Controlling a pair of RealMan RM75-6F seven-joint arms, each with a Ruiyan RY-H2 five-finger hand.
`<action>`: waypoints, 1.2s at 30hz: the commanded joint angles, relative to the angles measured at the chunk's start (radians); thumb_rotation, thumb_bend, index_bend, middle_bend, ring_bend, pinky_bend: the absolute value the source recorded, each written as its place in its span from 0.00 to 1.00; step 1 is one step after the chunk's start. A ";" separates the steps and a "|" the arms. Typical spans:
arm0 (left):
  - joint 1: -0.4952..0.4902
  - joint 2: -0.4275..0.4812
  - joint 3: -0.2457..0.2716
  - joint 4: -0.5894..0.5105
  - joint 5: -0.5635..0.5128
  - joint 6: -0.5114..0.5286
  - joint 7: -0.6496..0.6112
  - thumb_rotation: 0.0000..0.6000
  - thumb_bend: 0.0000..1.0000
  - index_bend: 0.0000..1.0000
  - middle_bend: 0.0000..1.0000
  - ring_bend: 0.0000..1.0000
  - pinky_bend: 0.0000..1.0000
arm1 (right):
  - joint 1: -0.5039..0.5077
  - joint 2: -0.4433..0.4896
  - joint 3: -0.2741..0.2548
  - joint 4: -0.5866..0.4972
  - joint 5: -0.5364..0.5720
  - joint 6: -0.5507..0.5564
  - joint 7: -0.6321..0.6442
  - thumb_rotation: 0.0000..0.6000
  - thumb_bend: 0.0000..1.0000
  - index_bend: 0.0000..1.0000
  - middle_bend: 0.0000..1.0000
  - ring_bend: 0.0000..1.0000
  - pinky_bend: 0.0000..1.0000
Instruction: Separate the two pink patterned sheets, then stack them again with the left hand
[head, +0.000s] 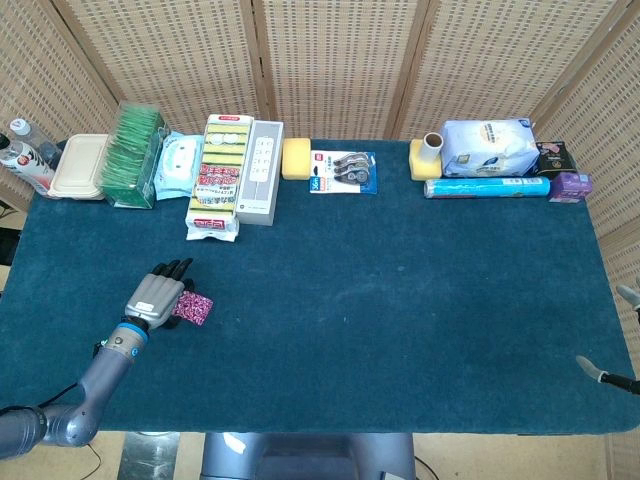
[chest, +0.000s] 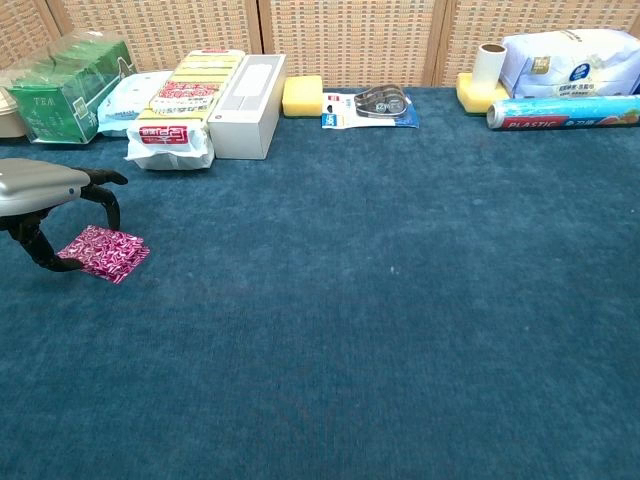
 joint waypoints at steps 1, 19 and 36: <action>0.007 -0.014 0.000 0.024 0.013 -0.013 -0.010 1.00 0.27 0.35 0.00 0.00 0.10 | 0.000 0.001 0.000 0.001 0.001 0.000 0.002 1.00 0.00 0.11 0.00 0.00 0.02; 0.018 -0.030 -0.022 0.039 0.017 -0.017 0.033 1.00 0.27 0.35 0.00 0.00 0.10 | 0.000 0.002 -0.001 -0.001 -0.001 0.000 0.004 1.00 0.00 0.12 0.00 0.00 0.02; 0.018 -0.035 -0.033 0.032 -0.020 -0.029 0.068 1.00 0.24 0.30 0.00 0.00 0.10 | -0.003 0.004 0.001 0.003 0.002 0.005 0.013 1.00 0.00 0.11 0.00 0.00 0.02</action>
